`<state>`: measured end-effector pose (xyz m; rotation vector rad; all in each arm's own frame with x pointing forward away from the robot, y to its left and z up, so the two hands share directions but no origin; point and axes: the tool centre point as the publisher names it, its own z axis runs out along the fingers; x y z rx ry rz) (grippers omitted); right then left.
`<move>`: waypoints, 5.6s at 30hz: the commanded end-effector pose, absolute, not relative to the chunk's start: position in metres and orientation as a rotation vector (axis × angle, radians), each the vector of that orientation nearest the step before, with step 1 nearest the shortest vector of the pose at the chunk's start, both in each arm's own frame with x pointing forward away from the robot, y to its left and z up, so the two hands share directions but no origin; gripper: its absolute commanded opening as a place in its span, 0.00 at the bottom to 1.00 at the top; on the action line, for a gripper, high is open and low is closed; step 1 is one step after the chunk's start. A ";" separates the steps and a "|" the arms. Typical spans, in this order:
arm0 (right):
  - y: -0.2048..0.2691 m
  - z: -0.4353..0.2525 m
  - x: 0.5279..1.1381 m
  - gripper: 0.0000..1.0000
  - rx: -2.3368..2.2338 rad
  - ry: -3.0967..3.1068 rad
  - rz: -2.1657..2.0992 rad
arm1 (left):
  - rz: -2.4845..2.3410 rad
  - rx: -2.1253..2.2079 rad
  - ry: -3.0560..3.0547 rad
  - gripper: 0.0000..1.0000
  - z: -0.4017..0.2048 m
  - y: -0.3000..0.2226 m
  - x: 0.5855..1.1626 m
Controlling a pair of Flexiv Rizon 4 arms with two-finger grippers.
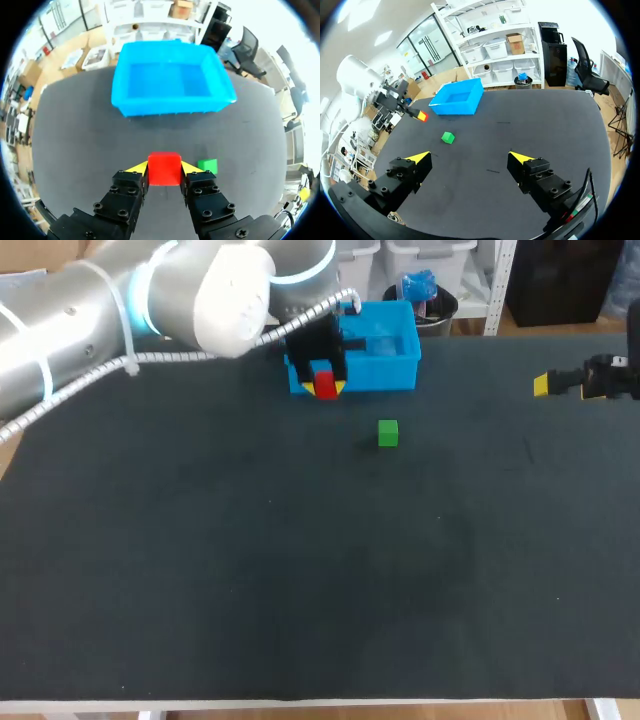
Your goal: Use the left arm to pick the red cube and place it into the blue plastic box first, then use the right arm to grasp the green cube and put it into the same blue plastic box after the first action is fully finished.
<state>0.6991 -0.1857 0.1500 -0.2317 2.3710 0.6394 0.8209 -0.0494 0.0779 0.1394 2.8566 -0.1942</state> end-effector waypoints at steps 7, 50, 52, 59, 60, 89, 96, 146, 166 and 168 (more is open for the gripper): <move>-0.185 0.150 0.700 1.00 -0.231 2.372 0.636 | -0.239 0.197 2.812 0.00 0.129 -0.029 0.814; -0.185 0.150 0.700 1.00 -0.231 2.372 0.636 | -0.411 0.345 2.650 0.00 0.142 -0.024 0.829; -0.185 0.150 0.700 1.00 -0.231 2.372 0.636 | -0.419 0.364 2.636 0.00 0.142 -0.026 0.839; -0.185 0.150 0.700 1.00 -0.231 2.372 0.636 | -0.466 0.445 2.582 0.00 0.140 -0.039 0.872; -0.185 0.150 0.700 1.00 -0.231 2.372 0.636 | -0.471 0.450 2.579 0.00 0.139 -0.040 0.877; -0.185 0.150 0.700 1.00 -0.231 2.372 0.636 | -0.479 0.513 2.549 0.00 0.094 -0.067 0.981; -0.185 0.150 0.700 1.00 -0.231 2.372 0.636 | -0.462 0.492 2.578 0.00 0.081 -0.070 0.995; -0.185 0.150 0.700 1.00 -0.231 2.372 0.636 | -0.471 0.502 2.522 1.00 0.139 -0.059 0.944; -0.185 0.150 0.700 1.00 -0.231 2.372 0.636 | -0.567 0.504 2.353 1.00 0.152 0.002 0.819; -0.185 0.150 0.700 1.00 -0.231 2.372 0.636 | -0.584 0.501 2.335 1.00 0.151 0.007 0.808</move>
